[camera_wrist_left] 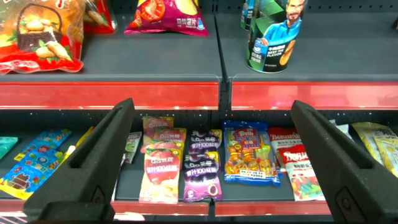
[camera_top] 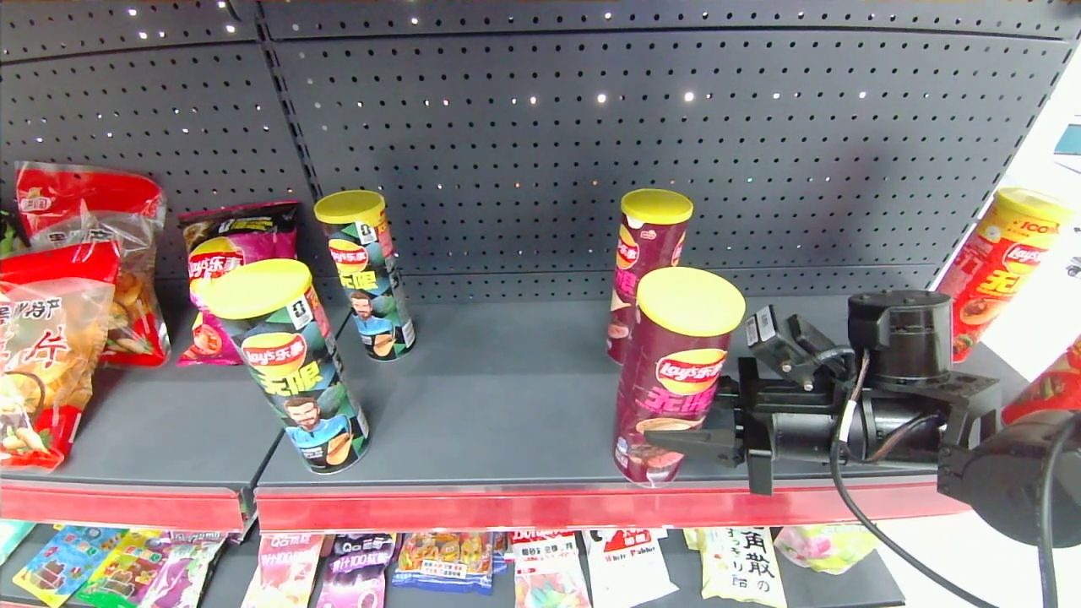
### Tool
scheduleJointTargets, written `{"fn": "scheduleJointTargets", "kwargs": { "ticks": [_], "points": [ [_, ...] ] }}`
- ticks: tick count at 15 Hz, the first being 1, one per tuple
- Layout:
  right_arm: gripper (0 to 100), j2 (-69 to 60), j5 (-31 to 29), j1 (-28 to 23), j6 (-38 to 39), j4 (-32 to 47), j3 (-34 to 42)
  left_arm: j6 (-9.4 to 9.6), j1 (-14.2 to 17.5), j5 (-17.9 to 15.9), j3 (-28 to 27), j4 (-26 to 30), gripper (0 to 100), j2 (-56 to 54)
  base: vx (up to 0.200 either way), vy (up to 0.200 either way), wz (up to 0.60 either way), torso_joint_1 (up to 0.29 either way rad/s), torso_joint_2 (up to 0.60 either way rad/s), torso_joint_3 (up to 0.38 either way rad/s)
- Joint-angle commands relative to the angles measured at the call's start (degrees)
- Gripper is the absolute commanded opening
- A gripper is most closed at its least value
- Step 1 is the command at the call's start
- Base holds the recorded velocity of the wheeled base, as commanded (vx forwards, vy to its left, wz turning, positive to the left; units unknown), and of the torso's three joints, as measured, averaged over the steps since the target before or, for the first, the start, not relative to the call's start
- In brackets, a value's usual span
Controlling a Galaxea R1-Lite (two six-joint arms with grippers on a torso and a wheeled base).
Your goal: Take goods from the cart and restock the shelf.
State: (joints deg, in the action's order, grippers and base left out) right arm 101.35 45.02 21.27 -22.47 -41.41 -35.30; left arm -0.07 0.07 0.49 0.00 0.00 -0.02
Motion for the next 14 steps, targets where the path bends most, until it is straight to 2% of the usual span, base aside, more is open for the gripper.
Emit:
{"fn": "scheduleJointTargets", "kwargs": {
  "ticks": [1, 7, 8, 14],
  "points": [
    [0, -0.1, -0.02, -0.09, -0.03, -0.07, 0.06, -0.01, 0.01, 0.04, 0.0, 0.0, 100, 0.02, 0.0, 0.0, 0.0, 0.0, 0.0, 0.0],
    [0, 0.07, -0.02, 0.17, -0.21, -0.07, 0.06, -0.01, 0.01, 0.04, 0.0, 0.0, 100, 0.02, 0.0, 0.0, 0.0, 0.0, 0.0, 0.0],
    [100, 0.07, -0.02, 0.17, -0.12, -0.07, -0.12, -0.01, 0.01, 0.04, 0.0, 0.0, 100, 0.02, 0.0, 0.0, 0.0, 0.0, 0.0, 0.0],
    [100, -0.28, -0.02, 0.0, 0.06, -0.16, 0.06, -0.01, 0.01, 0.04, 0.0, 0.0, 100, 0.02, 0.0, 0.0, 0.0, 0.0, 0.0, 0.0]
  ]
}}
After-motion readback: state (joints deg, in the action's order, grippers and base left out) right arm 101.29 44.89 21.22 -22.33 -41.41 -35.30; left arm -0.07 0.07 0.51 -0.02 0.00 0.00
